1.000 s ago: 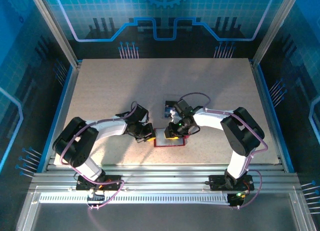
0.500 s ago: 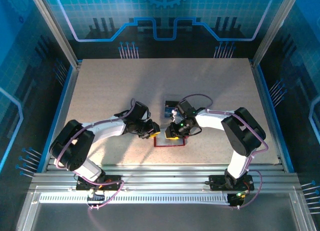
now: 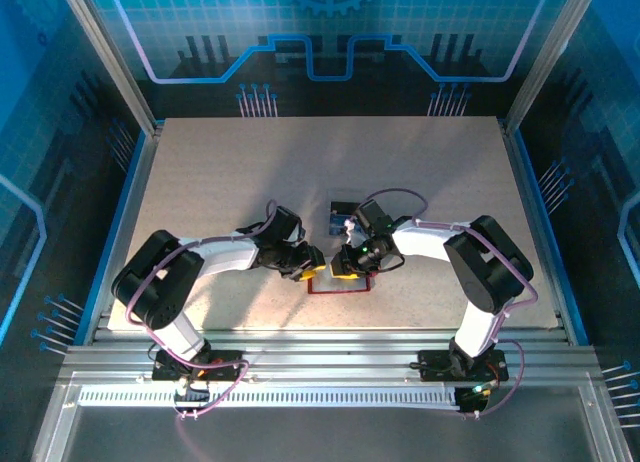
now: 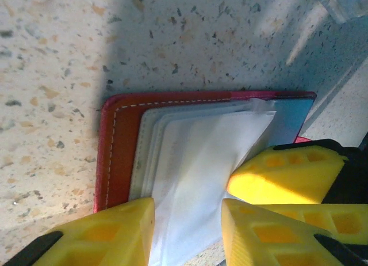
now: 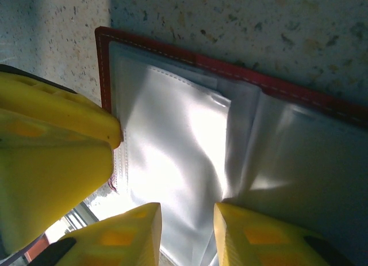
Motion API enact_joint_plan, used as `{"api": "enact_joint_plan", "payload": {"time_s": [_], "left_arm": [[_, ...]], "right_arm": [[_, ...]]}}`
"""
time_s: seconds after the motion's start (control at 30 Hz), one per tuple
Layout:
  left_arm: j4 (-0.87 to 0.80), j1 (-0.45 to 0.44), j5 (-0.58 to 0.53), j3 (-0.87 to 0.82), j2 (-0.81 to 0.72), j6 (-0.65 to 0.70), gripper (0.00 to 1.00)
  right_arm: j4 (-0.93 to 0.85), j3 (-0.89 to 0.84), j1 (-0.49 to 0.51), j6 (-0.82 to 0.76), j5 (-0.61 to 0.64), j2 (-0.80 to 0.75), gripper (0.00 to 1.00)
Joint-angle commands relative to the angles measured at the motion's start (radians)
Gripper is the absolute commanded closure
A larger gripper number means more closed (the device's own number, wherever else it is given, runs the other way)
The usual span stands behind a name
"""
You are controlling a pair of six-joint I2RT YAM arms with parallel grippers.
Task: Take the credit cards out of the card holder
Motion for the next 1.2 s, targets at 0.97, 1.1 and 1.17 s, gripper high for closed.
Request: {"api": "enact_joint_plan", "payload": {"time_s": [0.97,1.1,1.17], "left_arm": [[0.076,-0.032,0.057,0.023,0.035,-0.044,0.74],[0.067,-0.030,0.051,0.022,0.027,-0.042,0.71],[0.067,-0.031,0.053,0.027,0.027,-0.038,0.70]], "right_arm": [[0.009,-0.051,-0.021,0.021,-0.004,-0.023,0.68],[0.025,-0.056,-0.024,0.032,-0.005,-0.079,0.66],[0.027,-0.058,-0.030,0.038,-0.007,-0.110,0.66]]}}
